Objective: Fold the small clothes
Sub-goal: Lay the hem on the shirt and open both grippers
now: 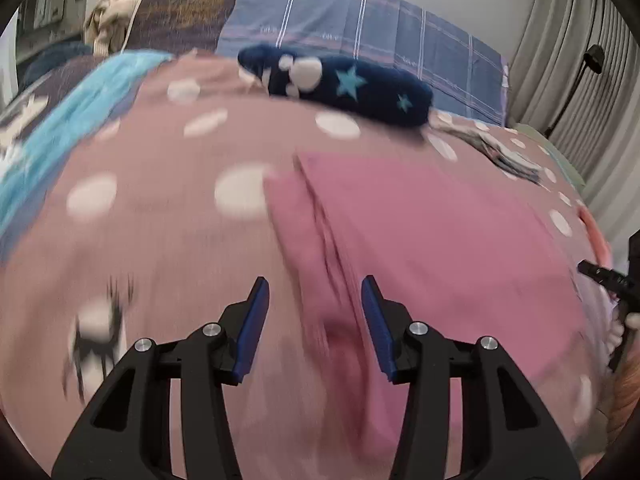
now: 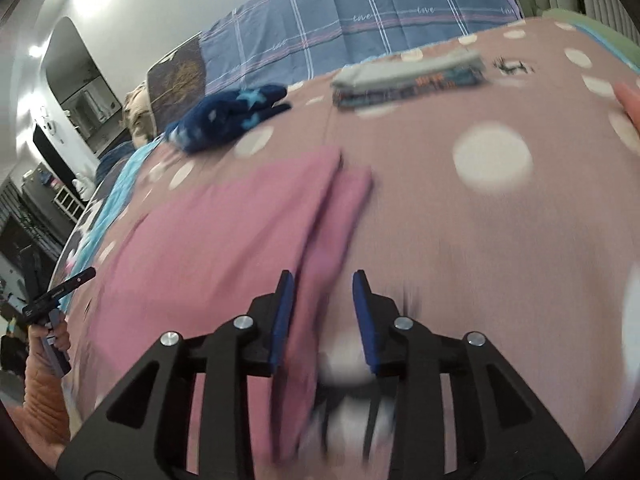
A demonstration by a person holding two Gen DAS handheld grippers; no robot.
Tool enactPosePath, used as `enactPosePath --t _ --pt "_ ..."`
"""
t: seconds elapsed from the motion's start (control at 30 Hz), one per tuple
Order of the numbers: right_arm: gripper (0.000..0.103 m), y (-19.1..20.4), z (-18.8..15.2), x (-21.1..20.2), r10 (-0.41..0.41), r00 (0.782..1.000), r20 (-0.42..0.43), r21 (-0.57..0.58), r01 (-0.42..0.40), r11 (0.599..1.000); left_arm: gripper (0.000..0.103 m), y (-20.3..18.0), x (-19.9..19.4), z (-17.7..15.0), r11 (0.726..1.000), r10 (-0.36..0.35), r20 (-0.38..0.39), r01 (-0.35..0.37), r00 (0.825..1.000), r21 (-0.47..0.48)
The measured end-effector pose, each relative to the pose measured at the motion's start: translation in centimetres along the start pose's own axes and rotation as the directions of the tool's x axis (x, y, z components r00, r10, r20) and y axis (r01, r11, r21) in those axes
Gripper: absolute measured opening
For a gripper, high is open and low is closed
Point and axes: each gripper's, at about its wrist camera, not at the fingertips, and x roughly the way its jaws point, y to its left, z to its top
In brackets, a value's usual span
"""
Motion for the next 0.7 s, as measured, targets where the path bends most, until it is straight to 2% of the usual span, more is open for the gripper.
enactPosePath --t 0.13,0.2,0.23,0.27,0.3,0.33,0.37,0.4,0.43,0.53,0.6,0.67,0.7 --pt "0.035 1.3 -3.8 -1.0 0.051 0.998 -0.033 0.011 -0.051 0.999 0.048 -0.4 -0.8 -4.0 1.0 -0.019 -0.07 0.018 0.997 -0.013" --pt "0.039 1.9 -5.2 -1.0 0.083 0.996 -0.045 0.017 -0.082 0.996 0.048 -0.5 -0.6 -4.9 1.0 -0.006 -0.072 0.006 0.997 -0.008" --pt "0.041 2.0 -5.7 -0.5 0.1 0.993 -0.055 0.037 -0.098 0.995 0.048 -1.0 -0.7 -5.4 1.0 0.019 -0.054 -0.018 0.998 0.023" --pt "0.047 2.0 -6.1 -0.1 0.104 0.993 -0.064 0.051 -0.101 0.994 0.048 -1.2 -0.6 -5.6 0.999 0.034 -0.052 -0.032 0.998 0.036" --pt "0.047 2.1 -6.5 0.2 0.093 0.995 -0.044 0.052 -0.091 0.995 0.047 -1.4 -0.7 -5.8 0.998 0.046 -0.053 -0.044 0.998 0.04" --pt "0.046 2.3 -6.6 0.1 0.084 0.996 -0.023 0.045 -0.083 0.996 0.034 -1.7 -0.8 -6.0 0.998 0.038 -0.058 -0.036 0.998 0.043" --pt "0.03 2.6 -6.6 -0.1 0.052 0.999 -0.013 0.037 -0.052 0.998 0.005 -2.1 -1.0 -6.1 0.999 0.008 -0.069 -0.004 0.998 0.054" --pt "0.009 2.6 -6.5 -0.3 0.057 0.998 -0.008 0.04 -0.057 0.998 0.004 -2.5 -1.3 -6.2 0.998 -0.001 -0.072 0.006 0.997 0.066" --pt "0.009 2.6 -6.5 -1.0 0.079 0.997 0.02 0.059 -0.08 0.995 0.003 -2.7 -1.4 -6.2 0.997 0.017 -0.064 -0.012 0.998 0.081" --pt "0.008 3.0 -5.9 -2.9 0.045 0.996 0.075 0.041 -0.048 0.998 0.002 -3.5 -2.2 -6.3 0.989 0.083 -0.05 -0.076 0.995 0.125" --pt "0.008 3.0 -5.8 -3.0 0.011 0.999 0.051 0.03 -0.013 0.999 0.0 -3.1 -2.1 -6.7 0.986 0.111 -0.075 -0.101 0.991 0.131" --pt "0.008 2.3 -6.6 -1.3 -0.018 0.999 -0.037 0.04 0.019 0.999 0.0 -2.3 -1.5 -7.4 0.979 0.167 -0.096 -0.153 0.981 0.138" --pt "0.009 1.9 -7.1 -0.8 -0.019 0.998 -0.053 0.053 0.022 0.998 0.0 -1.9 -1.9 -7.6 0.983 0.149 -0.082 -0.138 0.985 0.124"
